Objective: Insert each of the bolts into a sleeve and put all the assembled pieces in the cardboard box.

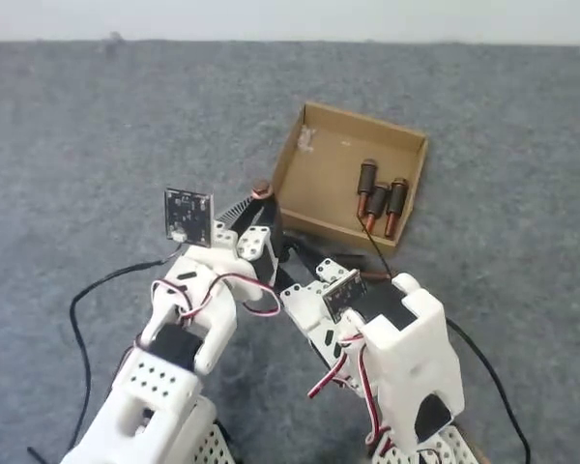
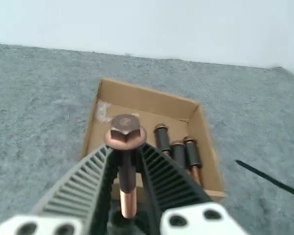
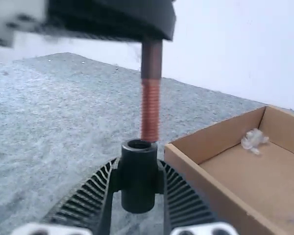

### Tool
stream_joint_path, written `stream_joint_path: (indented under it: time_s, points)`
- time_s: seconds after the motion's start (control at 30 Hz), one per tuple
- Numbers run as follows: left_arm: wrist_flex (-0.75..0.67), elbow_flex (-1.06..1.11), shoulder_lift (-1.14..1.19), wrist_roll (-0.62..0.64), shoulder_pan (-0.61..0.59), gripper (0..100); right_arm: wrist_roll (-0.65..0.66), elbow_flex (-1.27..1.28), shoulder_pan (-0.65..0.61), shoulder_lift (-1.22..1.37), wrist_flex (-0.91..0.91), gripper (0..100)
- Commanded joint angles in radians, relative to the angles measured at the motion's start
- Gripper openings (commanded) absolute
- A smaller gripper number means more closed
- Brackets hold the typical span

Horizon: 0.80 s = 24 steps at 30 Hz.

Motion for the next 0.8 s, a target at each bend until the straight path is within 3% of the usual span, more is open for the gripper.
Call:
stream_joint_path:
  time_s: [0.0,0.33,0.47,0.77]
  points:
    - [0.012,-0.015,-0.071,-0.011,0.018,1,0.017,-0.012,0.021,-0.015,0.004,0.6]
    - [0.002,-0.01,0.012,-0.025,0.011,1,0.02,-0.003,0.025,-0.015,-0.002,0.6]
    - [-0.057,-0.01,0.052,-0.025,-0.052,1,0.02,0.014,0.021,-0.016,-0.012,0.6]
    - [-0.055,-0.013,0.086,-0.025,-0.021,1,0.021,0.014,0.022,-0.015,-0.021,0.6]
